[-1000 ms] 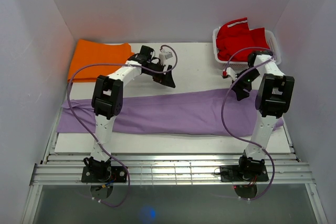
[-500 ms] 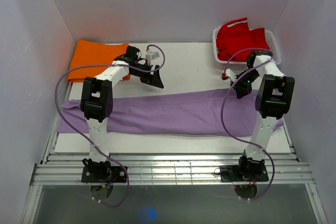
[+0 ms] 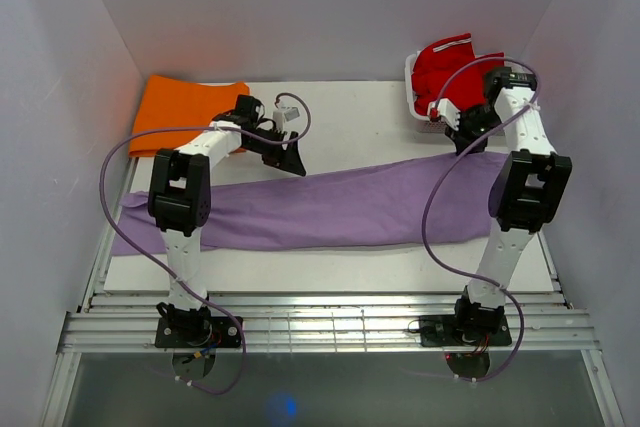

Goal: Fold and stack the trousers
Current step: Fold the trousers

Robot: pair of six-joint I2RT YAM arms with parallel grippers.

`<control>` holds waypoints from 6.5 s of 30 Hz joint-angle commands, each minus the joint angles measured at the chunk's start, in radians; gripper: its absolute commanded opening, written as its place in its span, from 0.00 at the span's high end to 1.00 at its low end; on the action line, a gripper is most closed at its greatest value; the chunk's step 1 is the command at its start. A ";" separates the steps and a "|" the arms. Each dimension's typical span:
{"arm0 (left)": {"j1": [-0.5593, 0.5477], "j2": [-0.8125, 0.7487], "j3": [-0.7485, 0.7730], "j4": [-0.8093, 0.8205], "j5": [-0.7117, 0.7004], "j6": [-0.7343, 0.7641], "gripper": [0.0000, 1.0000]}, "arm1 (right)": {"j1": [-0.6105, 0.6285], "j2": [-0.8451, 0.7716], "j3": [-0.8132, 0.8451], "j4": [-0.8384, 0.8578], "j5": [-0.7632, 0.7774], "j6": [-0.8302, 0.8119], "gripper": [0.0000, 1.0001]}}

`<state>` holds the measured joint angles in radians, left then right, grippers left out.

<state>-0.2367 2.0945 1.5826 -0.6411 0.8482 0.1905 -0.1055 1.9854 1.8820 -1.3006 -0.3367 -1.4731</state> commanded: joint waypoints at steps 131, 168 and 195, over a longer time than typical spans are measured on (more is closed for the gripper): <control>-0.121 -0.244 -0.260 -0.097 0.045 0.629 0.67 | -0.158 -0.597 -0.606 0.182 -0.160 -0.069 0.92; -0.059 -0.154 -0.159 -0.170 0.078 0.659 0.99 | -0.161 -0.568 -0.491 0.227 -0.168 -0.032 0.92; 0.014 0.051 -0.065 0.023 -0.274 0.382 1.00 | -0.031 0.026 -0.351 0.780 -0.006 0.234 0.92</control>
<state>-0.2382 2.1338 1.5017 -0.6445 0.7441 0.5949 -0.1242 2.0056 1.5093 -0.6540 -0.4229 -1.2877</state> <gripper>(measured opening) 0.019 0.080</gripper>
